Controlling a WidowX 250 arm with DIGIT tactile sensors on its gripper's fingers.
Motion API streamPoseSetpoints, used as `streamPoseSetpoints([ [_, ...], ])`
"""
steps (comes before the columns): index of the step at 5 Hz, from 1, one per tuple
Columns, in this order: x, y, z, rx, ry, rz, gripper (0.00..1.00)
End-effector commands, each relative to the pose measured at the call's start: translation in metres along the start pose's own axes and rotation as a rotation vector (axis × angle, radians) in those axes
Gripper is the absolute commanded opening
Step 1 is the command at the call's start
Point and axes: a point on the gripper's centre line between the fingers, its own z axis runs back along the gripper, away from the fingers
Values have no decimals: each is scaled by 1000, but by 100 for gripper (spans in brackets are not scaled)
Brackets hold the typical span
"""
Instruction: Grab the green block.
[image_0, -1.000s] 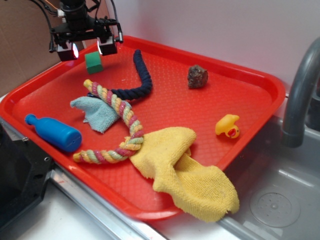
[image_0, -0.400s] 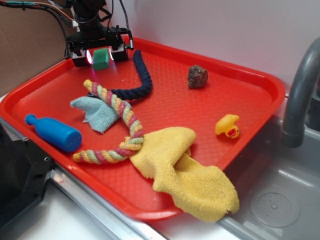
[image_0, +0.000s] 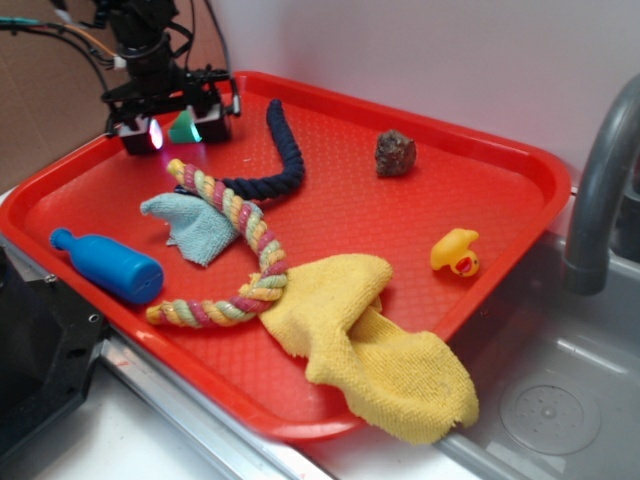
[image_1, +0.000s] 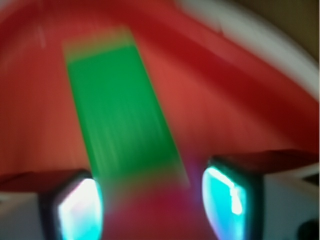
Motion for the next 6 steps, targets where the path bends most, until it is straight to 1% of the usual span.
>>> streamPoseSetpoints([
  [1, -21, -11, 99, -229, -61, -239, 0],
  [2, -30, -15, 123, -292, -50, -343, 0],
  [3, -33, -19, 135, -341, -21, -435, 0],
  [4, -22, -9, 125, -332, -22, -382, 90],
  [5, 8, 12, 86, -180, -132, -224, 100],
  [6, 37, 12, 60, -152, -269, -82, 100],
])
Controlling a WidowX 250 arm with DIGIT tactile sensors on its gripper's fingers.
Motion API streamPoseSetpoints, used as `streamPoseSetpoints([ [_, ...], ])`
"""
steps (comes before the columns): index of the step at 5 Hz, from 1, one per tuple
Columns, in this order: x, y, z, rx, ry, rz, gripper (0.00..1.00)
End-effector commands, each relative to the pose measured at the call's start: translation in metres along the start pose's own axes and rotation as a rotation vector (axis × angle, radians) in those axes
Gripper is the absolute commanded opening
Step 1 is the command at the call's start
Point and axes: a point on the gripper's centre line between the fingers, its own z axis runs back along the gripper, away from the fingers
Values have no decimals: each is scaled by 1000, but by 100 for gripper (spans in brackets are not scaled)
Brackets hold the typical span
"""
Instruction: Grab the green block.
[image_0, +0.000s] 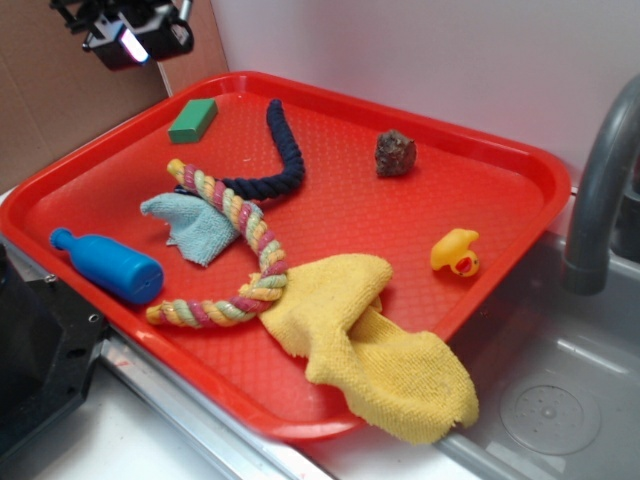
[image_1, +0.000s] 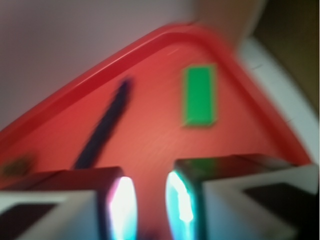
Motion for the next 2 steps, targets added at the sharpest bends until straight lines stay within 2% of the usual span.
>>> streamPoseSetpoints([
  [1, 39, 27, -35, 39, -171, 88, 100],
  [2, 41, 34, -55, 6, -89, 96, 100],
])
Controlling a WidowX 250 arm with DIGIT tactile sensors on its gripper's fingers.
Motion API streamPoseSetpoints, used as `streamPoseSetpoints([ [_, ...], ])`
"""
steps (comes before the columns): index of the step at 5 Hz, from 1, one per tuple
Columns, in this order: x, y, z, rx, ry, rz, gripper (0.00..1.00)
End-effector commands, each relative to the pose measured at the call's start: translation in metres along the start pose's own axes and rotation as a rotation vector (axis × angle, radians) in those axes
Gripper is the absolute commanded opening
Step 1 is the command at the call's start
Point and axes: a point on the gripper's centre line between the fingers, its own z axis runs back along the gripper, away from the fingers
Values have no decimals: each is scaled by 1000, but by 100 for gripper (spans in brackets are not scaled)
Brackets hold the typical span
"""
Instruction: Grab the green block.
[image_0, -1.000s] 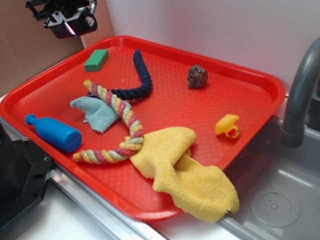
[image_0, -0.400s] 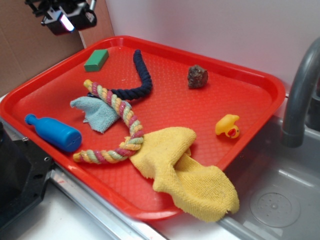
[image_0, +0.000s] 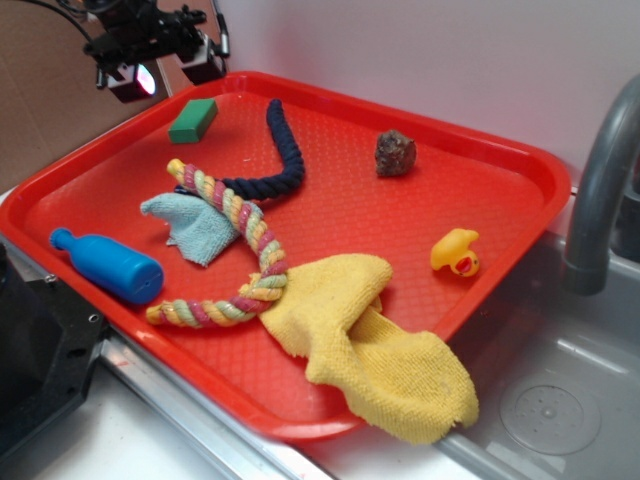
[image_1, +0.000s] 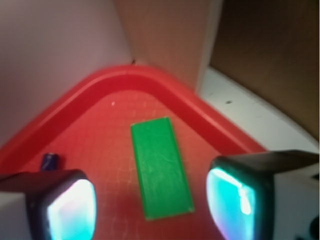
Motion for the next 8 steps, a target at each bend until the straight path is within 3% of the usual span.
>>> streamPoseSetpoints([
  [1, 9, 22, -8, -55, 74, -4, 100],
  [4, 7, 11, -40, -6, 180, -31, 100],
  [5, 5, 4, -40, 7, 201, -41, 0],
  [7, -8, 2, -36, 9, 223, -63, 0],
  [8, -15, -9, 6, -43, 202, -101, 0],
])
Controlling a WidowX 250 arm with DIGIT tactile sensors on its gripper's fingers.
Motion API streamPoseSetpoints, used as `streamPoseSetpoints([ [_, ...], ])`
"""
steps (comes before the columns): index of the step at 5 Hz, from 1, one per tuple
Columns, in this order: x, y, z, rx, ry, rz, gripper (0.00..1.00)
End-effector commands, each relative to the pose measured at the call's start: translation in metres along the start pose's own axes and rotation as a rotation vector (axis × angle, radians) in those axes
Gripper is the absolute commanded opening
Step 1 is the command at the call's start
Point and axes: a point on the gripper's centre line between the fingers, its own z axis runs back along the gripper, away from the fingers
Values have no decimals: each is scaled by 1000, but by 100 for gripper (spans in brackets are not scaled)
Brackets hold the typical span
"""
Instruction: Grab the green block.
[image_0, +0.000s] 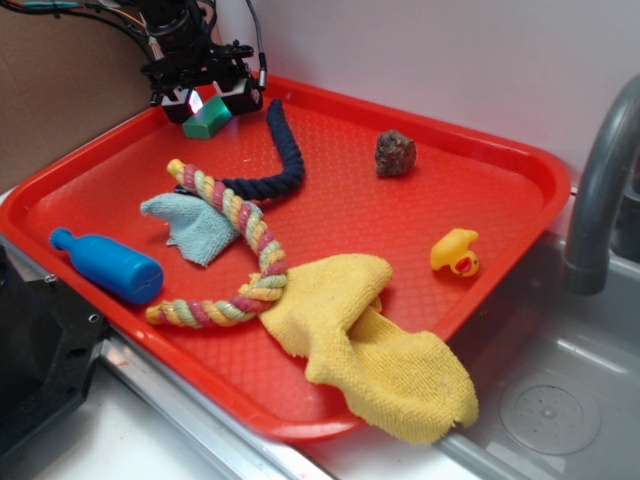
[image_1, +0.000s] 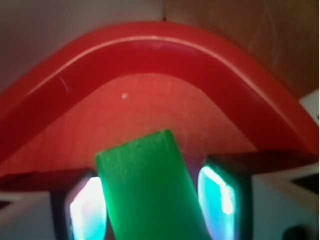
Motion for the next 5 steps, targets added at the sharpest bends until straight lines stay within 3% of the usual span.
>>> streamPoseSetpoints([
  [1, -49, -13, 99, -163, -43, -108, 0],
  [2, -60, -14, 132, -219, -62, -124, 0],
  [4, -47, 7, 144, -286, 91, -79, 0],
  [5, -36, 22, 153, -270, 49, -109, 0],
])
